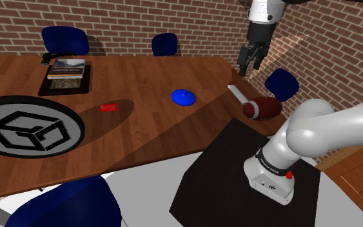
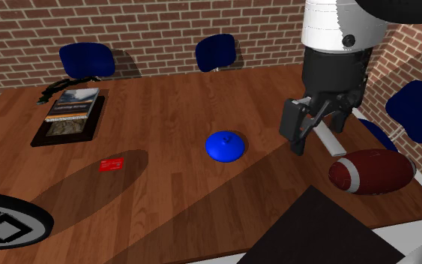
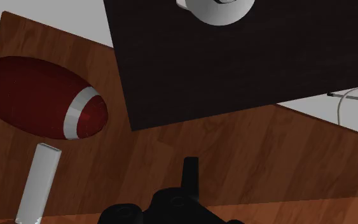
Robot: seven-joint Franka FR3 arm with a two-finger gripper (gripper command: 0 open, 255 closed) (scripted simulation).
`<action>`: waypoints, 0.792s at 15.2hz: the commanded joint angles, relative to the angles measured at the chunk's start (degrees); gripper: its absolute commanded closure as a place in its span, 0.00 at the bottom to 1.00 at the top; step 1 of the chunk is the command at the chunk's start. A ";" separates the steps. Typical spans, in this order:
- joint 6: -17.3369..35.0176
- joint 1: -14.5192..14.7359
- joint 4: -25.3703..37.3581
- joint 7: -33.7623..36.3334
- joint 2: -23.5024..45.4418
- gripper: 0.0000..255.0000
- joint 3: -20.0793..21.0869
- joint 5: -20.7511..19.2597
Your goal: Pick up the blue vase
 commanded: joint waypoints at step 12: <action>24.26 0.21 -2.99 -7.53 17.13 0.00 -6.46 -1.72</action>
